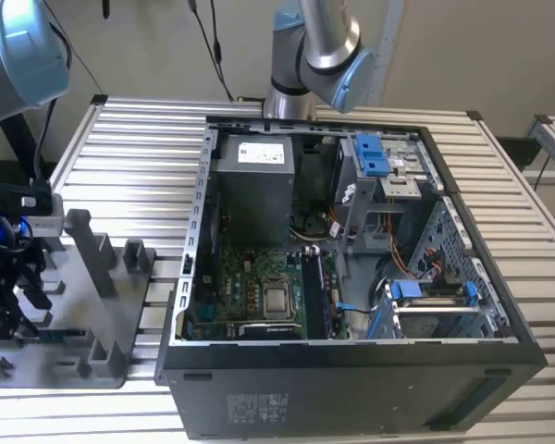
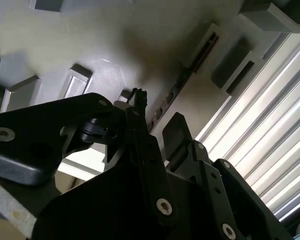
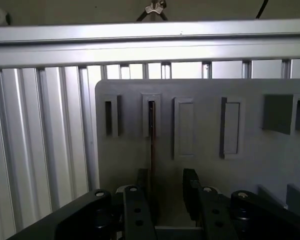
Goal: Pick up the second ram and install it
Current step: 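Pick up the second ram and move it above second insertion slot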
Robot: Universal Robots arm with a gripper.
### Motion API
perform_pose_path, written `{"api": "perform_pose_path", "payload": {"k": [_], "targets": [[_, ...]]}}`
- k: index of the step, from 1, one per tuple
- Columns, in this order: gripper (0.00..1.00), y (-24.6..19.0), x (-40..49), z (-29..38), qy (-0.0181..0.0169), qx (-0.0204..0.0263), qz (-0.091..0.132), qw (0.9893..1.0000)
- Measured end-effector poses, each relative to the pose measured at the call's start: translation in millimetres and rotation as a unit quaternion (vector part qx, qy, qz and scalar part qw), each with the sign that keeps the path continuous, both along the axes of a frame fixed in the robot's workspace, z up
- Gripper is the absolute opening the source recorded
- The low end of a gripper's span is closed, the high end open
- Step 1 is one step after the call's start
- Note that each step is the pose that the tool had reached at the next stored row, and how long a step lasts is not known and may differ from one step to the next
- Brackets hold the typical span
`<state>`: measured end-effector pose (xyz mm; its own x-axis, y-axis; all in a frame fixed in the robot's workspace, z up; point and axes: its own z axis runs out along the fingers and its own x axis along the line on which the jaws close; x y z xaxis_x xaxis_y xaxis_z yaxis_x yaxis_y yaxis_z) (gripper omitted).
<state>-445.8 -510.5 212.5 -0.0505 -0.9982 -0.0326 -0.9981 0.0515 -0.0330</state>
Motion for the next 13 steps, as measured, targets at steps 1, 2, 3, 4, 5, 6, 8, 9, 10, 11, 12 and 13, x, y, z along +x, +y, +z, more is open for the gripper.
{"api": "perform_pose_path", "payload": {"k": [1,2,3,4,5,6,8,9,10,11,12,13], "targets": [[0.42,-0.9,0.0,-0.8,0.0001,0.0,0.001,1.0],[0.42,-2.2,0.0,-1.3,0.0001,0.0,0.001,1.0],[0.42,-3.8,-0.2,-1.6,0.0,-0.0001,0.001,1.0],[0.42,-5.2,-0.2,-2.1,0.0,0.0,0.001,1.0],[0.42,-6.4,-0.2,-2.8,0.0001,0.0,0.001,1.0],[0.42,-6.9,-0.2,-4.0,0.0,0.0,0.002,1.0],[0.42,-7.0,-0.2,-7.5,-0.0001,0.0,0.002,1.0],[0.42,-7.0,-0.2,-9.3,-0.0001,0.0,0.002,1.0],[0.42,-7.0,-0.2,-11.2,-0.0001,0.0,0.002,1.0],[0.42,-7.1,-0.2,-12.4,0.0,-0.0001,0.002,1.0],[0.42,-7.1,-0.2,-13.6,0.0,-0.0001,0.002,1.0],[0.42,-7.1,-0.2,-14.9,-0.0001,0.0,0.002,1.0]]}}
